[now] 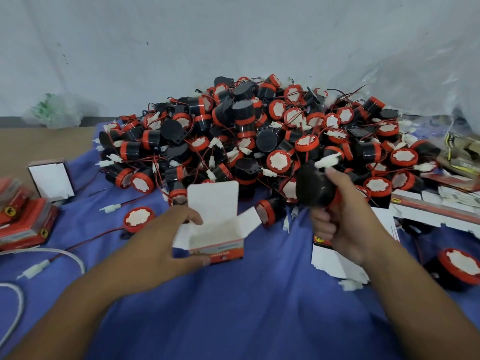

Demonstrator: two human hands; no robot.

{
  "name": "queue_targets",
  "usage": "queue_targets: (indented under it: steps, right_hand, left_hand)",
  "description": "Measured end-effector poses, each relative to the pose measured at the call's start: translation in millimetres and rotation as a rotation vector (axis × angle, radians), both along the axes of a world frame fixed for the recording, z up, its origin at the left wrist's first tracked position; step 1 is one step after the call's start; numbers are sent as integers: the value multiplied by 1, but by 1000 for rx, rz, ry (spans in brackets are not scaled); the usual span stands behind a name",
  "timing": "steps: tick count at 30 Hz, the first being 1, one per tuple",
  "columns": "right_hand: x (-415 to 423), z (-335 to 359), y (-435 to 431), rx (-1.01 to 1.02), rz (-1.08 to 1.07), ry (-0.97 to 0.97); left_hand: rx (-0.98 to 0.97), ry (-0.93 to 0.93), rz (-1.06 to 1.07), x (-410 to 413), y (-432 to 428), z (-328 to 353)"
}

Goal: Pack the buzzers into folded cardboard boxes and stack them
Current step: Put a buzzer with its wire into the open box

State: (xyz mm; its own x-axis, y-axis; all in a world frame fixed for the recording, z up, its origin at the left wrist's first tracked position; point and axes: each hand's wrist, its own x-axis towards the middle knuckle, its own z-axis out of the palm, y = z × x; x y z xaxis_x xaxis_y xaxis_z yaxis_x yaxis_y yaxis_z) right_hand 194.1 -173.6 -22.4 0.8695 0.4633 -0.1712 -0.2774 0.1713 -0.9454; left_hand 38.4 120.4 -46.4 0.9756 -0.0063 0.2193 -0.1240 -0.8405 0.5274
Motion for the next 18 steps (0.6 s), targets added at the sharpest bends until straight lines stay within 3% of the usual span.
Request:
queue_targets:
  steps: [3,8,13,18]
  right_hand:
    - [-5,3,0,175,159,165]
    - [-23,6,13,289,334,37]
    - [-19,17,9,590,461,122]
    - [-3,6,-1,301,322,138]
  left_hand:
    - [24,93,-91,1,-12,-7]
    - [-11,129,-138,0,-25,-12]
    - [-22,150,-137,-1,-27,-10]
    - [21,122,-169,-4,-25,-7]
